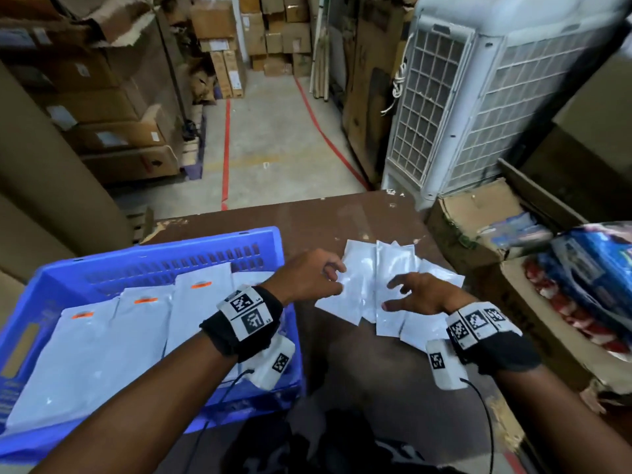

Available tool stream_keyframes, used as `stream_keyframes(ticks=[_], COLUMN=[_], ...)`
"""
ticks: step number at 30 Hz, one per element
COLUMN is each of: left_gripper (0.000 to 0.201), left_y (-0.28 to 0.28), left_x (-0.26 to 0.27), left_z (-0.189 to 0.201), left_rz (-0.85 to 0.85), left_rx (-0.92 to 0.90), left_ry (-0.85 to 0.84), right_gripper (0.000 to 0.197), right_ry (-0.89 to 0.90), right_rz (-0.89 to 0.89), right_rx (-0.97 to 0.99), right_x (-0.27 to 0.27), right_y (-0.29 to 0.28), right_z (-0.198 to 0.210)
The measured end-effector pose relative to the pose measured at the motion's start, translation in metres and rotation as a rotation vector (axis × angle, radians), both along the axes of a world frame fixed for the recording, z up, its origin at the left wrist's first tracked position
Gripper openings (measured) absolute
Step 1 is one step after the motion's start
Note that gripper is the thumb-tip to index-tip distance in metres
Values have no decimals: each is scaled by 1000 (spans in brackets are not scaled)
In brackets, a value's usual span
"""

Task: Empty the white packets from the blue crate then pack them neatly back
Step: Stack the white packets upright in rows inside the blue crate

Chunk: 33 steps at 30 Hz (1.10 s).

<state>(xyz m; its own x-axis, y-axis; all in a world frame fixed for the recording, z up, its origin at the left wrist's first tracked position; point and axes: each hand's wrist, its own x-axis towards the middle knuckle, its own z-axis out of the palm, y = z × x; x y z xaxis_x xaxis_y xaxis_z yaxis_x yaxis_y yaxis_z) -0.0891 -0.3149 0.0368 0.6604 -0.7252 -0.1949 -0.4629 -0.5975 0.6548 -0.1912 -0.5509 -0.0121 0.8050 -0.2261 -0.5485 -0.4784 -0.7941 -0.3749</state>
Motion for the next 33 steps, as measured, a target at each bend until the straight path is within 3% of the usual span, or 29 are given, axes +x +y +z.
stream_keyframes(ticks=[7, 14, 20, 25, 33], left_gripper=[29, 35, 76, 96, 108], left_y=[-74, -115, -140, -159, -188], left_x=[-20, -28, -35, -35, -32], left_z=[-39, -87, -125, -146, -169], left_rz=[13, 72, 154, 243, 339], left_rx=[79, 200, 198, 182, 200], left_ry=[81, 162, 213, 216, 211], right_gripper=[57, 58, 83, 108, 99], right_ry=[52, -10, -42, -59, -131], right_rz=[-93, -230, -325, -439, -454], right_rx=[27, 18, -163, -113, -140], right_x=[-22, -29, -35, -34, -25], right_y=[-45, -66, -73, -70, -57], right_z=[-56, -92, -104, -121, -138])
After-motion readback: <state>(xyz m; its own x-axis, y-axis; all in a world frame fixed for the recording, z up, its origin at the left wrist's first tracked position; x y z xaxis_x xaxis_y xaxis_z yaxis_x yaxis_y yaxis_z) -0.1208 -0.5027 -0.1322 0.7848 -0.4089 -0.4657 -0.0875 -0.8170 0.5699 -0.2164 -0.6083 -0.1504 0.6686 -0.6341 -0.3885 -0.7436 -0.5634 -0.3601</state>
